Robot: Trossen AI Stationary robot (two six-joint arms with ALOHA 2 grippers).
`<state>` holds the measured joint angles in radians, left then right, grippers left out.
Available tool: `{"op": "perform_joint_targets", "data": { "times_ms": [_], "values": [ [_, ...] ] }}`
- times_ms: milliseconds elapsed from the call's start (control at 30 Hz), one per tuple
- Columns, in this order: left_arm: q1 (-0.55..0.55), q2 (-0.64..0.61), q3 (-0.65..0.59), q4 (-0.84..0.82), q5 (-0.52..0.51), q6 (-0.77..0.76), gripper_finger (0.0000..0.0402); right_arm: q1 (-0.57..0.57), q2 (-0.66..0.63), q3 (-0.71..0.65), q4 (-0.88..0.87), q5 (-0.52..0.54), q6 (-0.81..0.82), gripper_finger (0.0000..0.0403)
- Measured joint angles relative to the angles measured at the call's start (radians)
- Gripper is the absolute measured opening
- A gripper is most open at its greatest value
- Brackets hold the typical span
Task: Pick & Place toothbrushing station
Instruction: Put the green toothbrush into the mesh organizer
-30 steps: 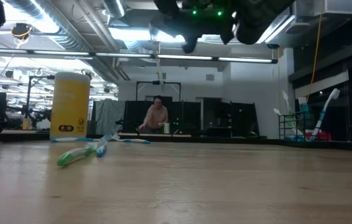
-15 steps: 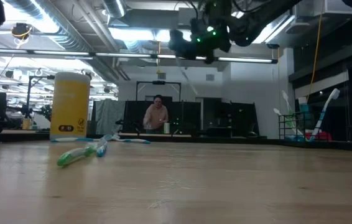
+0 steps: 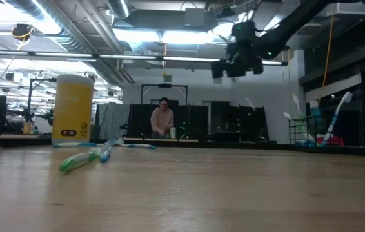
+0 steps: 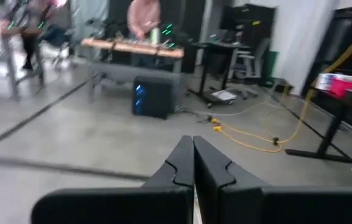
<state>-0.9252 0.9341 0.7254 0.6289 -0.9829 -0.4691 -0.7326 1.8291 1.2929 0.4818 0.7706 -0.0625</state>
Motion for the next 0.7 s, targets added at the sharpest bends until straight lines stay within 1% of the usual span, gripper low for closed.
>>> {"op": "perform_joint_targets", "data": {
  "times_ms": [67, 200, 300, 433, 567, 700],
  "values": [
    [0.015, 0.022, 0.0, 0.023, -0.006, -0.023, 0.009, -0.026, -0.029, -0.058, 0.08, 0.0, 0.015, 0.0],
    [0.038, 0.061, 0.014, 0.049, -0.01, -0.05, 0.009, -0.066, -0.125, -0.24, 0.226, -0.002, 0.025, 0.0],
    [0.055, 0.073, 0.031, 0.05, -0.006, -0.052, 0.009, -0.081, -0.225, -0.392, 0.35, 0.007, 0.0, 0.0],
    [0.078, 0.072, 0.034, 0.049, 0.027, -0.068, 0.009, -0.083, -0.351, -0.582, 0.524, -0.011, -0.057, 0.0],
    [0.101, 0.072, 0.034, 0.049, 0.084, -0.1, 0.009, -0.082, -0.444, -0.69, 0.555, -0.015, -0.033, 0.0],
    [0.119, 0.072, 0.034, 0.042, 0.141, -0.144, 0.009, -0.094, -0.475, -0.742, 0.62, -0.003, -0.023, 0.0]
  ]
}}
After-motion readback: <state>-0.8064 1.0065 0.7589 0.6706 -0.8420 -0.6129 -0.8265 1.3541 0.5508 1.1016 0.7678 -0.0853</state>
